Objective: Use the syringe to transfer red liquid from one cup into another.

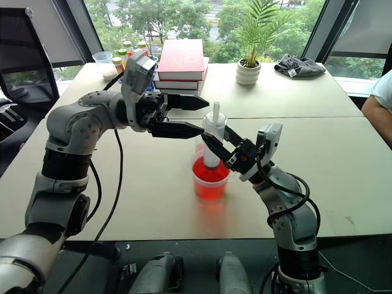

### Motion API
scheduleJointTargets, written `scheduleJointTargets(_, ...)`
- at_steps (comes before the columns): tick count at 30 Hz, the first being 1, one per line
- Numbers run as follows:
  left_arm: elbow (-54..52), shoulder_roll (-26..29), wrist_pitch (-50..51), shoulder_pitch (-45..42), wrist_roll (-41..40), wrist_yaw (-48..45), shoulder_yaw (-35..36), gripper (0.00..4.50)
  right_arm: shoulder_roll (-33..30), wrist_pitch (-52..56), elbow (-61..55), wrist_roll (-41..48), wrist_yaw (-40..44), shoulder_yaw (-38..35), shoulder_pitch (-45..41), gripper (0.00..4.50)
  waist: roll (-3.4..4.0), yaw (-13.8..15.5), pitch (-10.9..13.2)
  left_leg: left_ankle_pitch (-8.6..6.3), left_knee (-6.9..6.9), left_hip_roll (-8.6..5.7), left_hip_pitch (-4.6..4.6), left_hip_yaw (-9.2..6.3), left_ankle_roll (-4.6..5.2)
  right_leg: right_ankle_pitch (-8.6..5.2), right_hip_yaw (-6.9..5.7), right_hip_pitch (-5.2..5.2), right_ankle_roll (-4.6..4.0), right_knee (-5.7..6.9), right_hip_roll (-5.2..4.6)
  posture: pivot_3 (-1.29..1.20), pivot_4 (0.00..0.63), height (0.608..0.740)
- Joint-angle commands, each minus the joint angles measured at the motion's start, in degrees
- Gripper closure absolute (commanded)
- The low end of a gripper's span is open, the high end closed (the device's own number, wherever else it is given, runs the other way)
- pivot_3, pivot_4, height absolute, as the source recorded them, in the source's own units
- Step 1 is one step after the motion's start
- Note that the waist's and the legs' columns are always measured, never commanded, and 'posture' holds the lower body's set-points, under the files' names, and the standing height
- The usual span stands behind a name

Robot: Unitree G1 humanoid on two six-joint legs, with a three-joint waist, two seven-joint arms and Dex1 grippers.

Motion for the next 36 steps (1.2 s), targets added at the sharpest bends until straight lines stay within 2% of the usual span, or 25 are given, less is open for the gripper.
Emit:
scheduleJointTargets(1,-2.0,-0.6,0.8,-2.2,-0.8,-0.7,-1.2,0.00,-0.6,-1.2,-0.8,0.4,-0.3,0.4,-0.3,3.08,0.00,0.0,0.0,0.00,0.00,0.00,0.00,0.00,0.00,0.00,0.00,0.00,0.00,0.00,0.00,0.00,0.150,0.740)
scheduleJointTargets(8,-1.1,-2.7,1.1,-3.4,0.0,0.2,-2.4,0.00,-1.4,-1.3,-0.4,0.5,-0.5,0.6,-0.7,3.08,0.00,0.0,0.0,0.00,0.00,0.00,0.01,0.00,0.00,0.00,0.01,0.00,0.00,0.00,0.01,0.00,0.150,0.740)
scheduleJointTargets(11,-0.4,-3.5,0.5,-3.7,0.8,0.7,-2.8,0.82,-1.6,-1.4,-0.4,0.6,-0.5,0.7,-0.9,3.08,0.00,0.0,0.0,0.00,0.00,0.00,0.01,-0.01,0.00,0.00,0.01,0.00,0.00,0.00,0.01,0.00,0.150,0.740)
scheduleJointTargets(18,0.0,-4.2,0.5,-3.9,0.6,1.3,-2.2,4.33,-2.2,-1.1,-0.3,0.9,-0.3,1.2,-1.1,3.08,0.00,0.0,0.0,0.00,0.00,0.00,0.01,-0.01,0.00,0.00,0.01,0.00,0.00,0.00,0.01,0.00,0.150,0.740)
scheduleJointTargets(19,0.1,-4.3,0.5,-4.0,0.7,1.4,-2.1,4.43,-2.3,-1.1,-0.3,1.0,-0.3,1.3,-1.1,3.08,0.00,0.0,0.0,0.00,0.00,0.00,0.01,-0.01,0.00,0.00,0.01,0.00,0.00,0.00,0.01,0.00,0.150,0.740)
scheduleJointTargets(36,6.6,-3.4,-6.1,-10.7,4.3,2.3,2.1,4.43,-3.8,0.4,1.2,2.4,1.4,3.5,0.6,3.08,-0.01,0.0,0.0,0.00,0.01,0.00,0.01,-0.01,0.00,-0.01,0.01,0.02,0.01,0.00,0.02,0.00,0.150,0.740)
